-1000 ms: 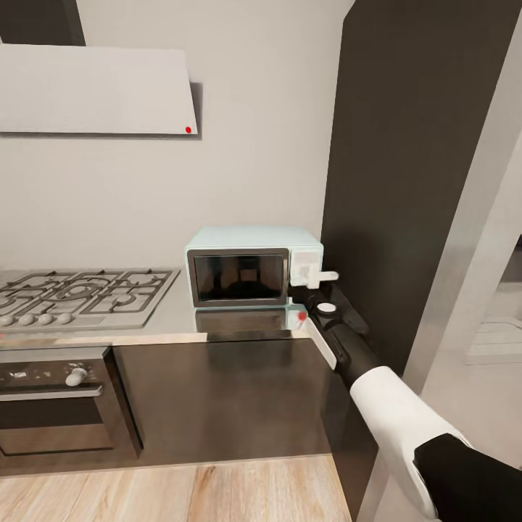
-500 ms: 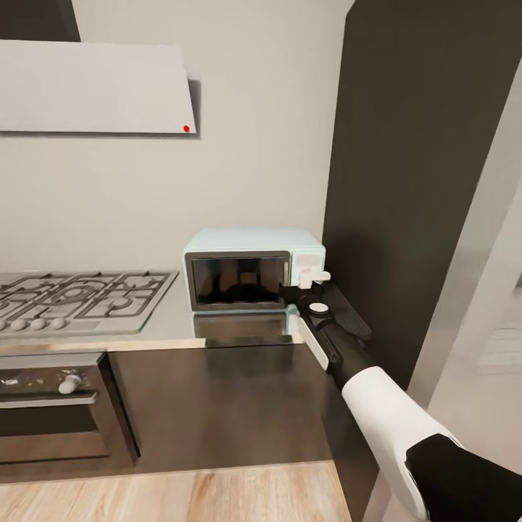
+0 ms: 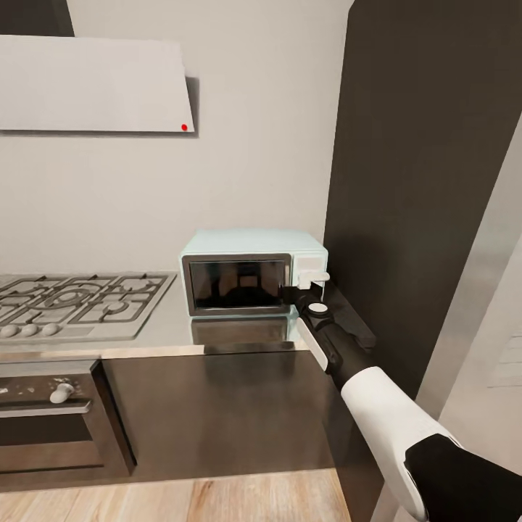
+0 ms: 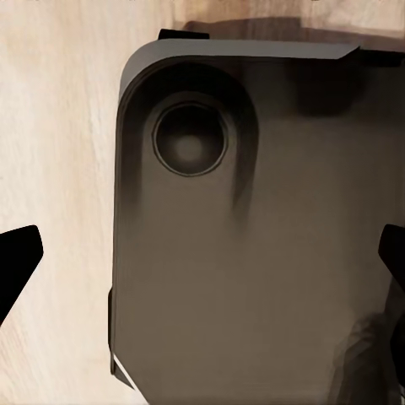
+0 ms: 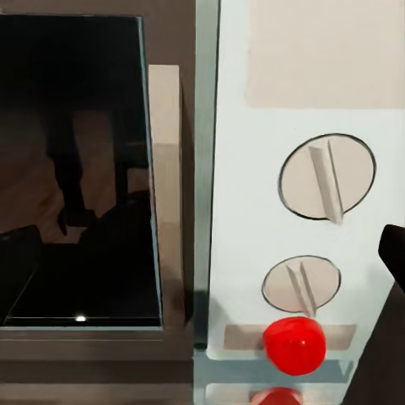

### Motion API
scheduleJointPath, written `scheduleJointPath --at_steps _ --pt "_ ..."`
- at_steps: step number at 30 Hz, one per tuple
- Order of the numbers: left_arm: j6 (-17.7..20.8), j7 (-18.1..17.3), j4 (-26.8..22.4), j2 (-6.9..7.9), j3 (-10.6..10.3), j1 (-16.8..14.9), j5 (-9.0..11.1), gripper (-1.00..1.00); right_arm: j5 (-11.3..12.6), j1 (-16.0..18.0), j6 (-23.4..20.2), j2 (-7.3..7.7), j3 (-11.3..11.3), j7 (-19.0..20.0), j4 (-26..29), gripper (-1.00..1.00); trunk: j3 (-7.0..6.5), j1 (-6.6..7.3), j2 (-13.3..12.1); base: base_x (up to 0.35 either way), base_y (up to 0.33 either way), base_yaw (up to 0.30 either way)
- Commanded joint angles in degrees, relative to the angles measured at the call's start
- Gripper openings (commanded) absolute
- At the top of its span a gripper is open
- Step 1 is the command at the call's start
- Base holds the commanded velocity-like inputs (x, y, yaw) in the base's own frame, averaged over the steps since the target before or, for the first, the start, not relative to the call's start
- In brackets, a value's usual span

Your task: In the kitchen, take the popcorn bag from the countertop, put it into the microwave, and heat it until the popcorn is cooked so the cooked popcorn ends up inside the bag.

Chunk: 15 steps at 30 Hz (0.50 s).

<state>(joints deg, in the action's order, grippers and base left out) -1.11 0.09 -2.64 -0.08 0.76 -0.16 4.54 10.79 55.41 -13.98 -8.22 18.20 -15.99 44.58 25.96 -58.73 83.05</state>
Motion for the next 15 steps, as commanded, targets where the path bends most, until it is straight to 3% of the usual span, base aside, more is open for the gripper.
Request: scheduleJointPath --at_steps 1,11,15 --pt "-0.12 0.01 -0.04 -0.01 0.03 -0.02 0.47 1.00 0.53 0.05 -0.20 0.04 0.25 -0.07 0.07 1.00 0.06 0.00 0.03 0.000 0.000 0.000" --pt "-0.12 -0.01 -0.02 -0.01 0.03 -0.02 0.47 1.00 0.80 0.05 -0.09 0.13 0.25 2.04 -0.02 1.00 0.06 0.00 0.03 0.003 0.000 0.000" --pt "-0.10 -0.16 0.00 -0.01 0.00 -0.02 0.47 1.00 0.81 0.05 -0.09 0.08 0.25 2.01 -0.02 1.00 0.06 0.00 0.03 0.142 0.042 0.000"
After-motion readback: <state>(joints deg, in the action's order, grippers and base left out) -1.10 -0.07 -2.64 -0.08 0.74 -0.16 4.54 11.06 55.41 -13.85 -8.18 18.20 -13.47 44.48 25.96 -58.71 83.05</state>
